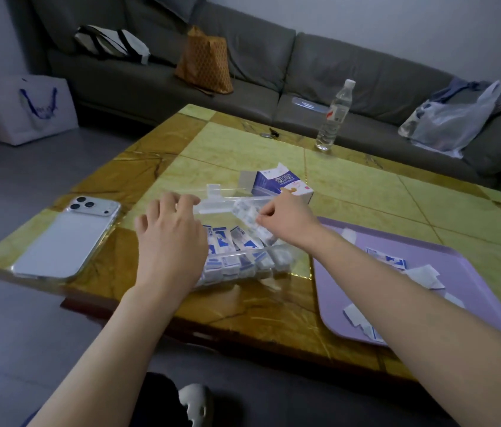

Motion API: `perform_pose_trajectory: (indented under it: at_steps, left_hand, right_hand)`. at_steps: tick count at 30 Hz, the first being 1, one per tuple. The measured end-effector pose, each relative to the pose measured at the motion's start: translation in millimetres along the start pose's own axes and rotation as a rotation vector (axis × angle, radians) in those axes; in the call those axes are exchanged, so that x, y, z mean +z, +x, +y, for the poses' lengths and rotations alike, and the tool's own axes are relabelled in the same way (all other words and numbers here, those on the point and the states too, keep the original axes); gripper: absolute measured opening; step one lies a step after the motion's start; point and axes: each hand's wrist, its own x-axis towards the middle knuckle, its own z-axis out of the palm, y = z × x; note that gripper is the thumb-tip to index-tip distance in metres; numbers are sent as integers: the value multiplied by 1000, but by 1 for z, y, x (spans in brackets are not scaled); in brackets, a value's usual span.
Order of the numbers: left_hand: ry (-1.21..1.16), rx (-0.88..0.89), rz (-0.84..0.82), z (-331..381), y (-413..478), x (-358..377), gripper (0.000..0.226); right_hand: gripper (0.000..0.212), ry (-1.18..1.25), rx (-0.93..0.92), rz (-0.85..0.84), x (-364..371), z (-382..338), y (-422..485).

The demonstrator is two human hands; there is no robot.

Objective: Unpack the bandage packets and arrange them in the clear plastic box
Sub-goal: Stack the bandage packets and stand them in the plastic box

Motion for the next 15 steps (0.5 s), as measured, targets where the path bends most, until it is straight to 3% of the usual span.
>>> perform_pose_trajectory:
  at_steps: [5,9,15]
  left_hand:
    - [67,-110,-95,-14,-2,-2,45]
    - [51,-126,-129,-17,-2,-3,45]
    - [45,-121,-120,-18,-4,-1,44]
  right_hand:
    - [47,-76,44,-155,16,-6,12]
    - [22,-139,90,-240,22,-13,17]
    - [29,-312,87,-347,24,-20,17]
